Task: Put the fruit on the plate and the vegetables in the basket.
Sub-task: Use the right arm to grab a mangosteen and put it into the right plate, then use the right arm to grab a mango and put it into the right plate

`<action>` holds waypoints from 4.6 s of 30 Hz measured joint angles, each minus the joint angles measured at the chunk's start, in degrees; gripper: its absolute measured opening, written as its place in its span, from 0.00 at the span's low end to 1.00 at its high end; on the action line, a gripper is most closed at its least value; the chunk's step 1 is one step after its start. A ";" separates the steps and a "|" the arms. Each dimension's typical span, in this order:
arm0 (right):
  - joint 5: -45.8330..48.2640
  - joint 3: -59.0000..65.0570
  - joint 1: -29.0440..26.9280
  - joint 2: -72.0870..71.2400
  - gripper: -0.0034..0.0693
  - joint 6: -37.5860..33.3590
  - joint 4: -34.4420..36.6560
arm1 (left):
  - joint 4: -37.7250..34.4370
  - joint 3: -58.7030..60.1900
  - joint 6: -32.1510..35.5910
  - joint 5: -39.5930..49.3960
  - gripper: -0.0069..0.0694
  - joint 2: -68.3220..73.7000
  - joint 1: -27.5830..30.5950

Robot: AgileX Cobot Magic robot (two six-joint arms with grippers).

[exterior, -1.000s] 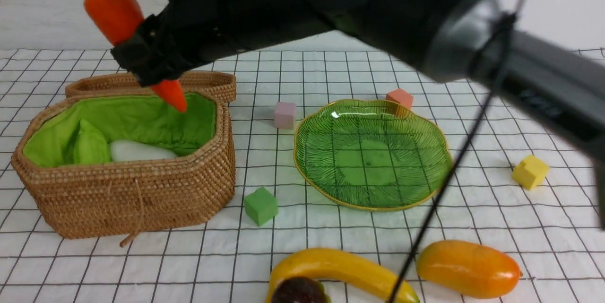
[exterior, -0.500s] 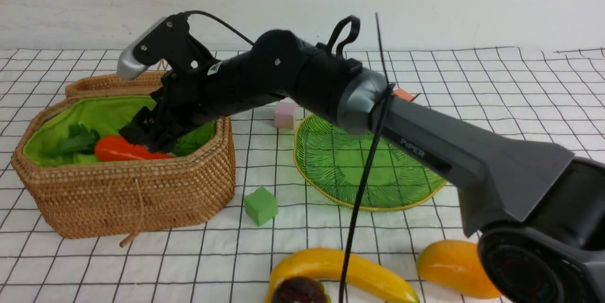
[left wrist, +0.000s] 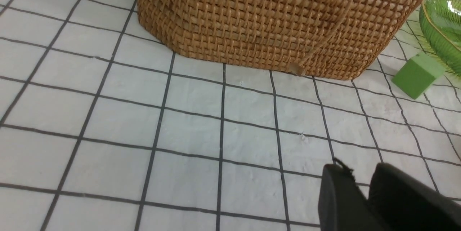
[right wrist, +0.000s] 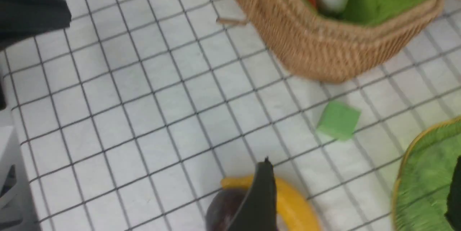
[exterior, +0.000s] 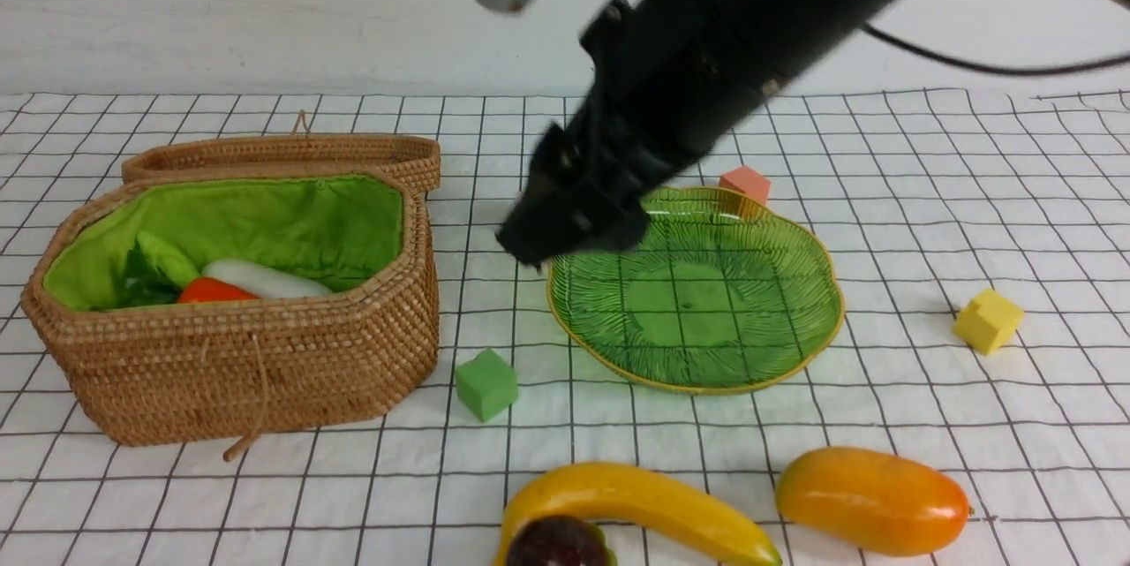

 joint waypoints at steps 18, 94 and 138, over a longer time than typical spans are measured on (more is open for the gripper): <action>-13.52 20.89 14.56 13.84 0.89 14.91 -17.95 | 0.00 0.00 0.00 0.00 0.27 0.00 0.00; -14.67 38.38 -18.41 3.00 0.87 -6.28 -16.64 | 0.00 0.00 0.00 0.00 0.36 0.00 0.00; -17.62 -5.42 -19.08 12.61 0.92 20.30 -25.61 | 0.00 0.00 0.00 0.00 0.40 0.00 0.00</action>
